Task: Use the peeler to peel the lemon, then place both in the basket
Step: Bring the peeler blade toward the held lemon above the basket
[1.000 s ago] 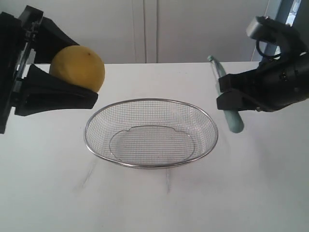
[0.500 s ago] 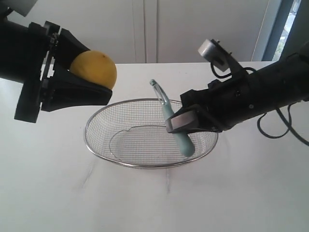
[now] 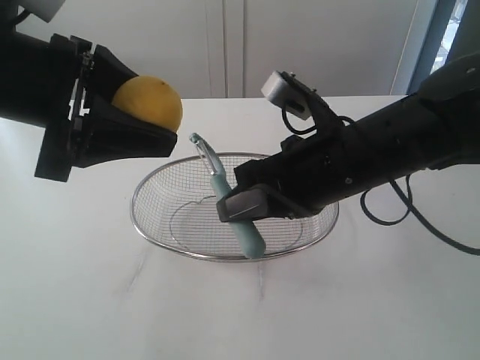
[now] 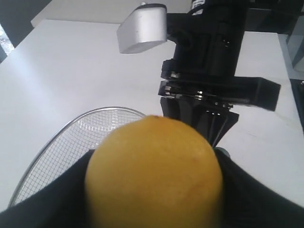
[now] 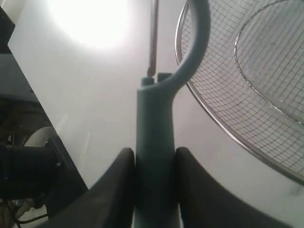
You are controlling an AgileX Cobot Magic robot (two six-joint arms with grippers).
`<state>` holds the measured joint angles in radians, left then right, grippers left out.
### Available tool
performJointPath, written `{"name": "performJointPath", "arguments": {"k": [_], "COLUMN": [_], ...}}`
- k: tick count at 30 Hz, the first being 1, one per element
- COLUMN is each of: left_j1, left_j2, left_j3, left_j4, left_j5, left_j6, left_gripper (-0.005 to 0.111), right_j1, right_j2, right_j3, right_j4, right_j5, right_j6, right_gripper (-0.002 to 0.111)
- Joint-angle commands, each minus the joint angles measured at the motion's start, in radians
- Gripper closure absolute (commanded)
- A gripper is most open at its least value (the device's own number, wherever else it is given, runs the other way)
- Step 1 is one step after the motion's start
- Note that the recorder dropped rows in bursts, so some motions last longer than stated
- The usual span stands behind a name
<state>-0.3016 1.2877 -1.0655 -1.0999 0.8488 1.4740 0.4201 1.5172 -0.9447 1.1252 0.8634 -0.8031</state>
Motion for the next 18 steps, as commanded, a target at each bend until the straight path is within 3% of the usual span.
{"name": "performJointPath", "arguments": {"k": [1, 4, 18], "left_j1": [-0.002, -0.002, -0.002], "left_j2": [-0.007, 0.005, 0.038], "left_j3": [0.007, 0.007, 0.039], "left_j4": [0.022, 0.085, 0.044], "left_j5": [-0.042, -0.089, -0.115], "left_j6": [-0.042, -0.092, -0.108], "left_gripper": [0.107, 0.107, 0.107], "right_j1": [0.024, 0.029, 0.055], "right_j2": [0.0, 0.0, 0.0], "right_j3": [0.005, 0.005, 0.013], "right_j4": [0.08, 0.135, 0.131], "right_j5": [-0.061, -0.069, -0.051], "right_j6": [-0.045, -0.094, -0.094], "right_gripper": [0.108, 0.108, 0.108]}}
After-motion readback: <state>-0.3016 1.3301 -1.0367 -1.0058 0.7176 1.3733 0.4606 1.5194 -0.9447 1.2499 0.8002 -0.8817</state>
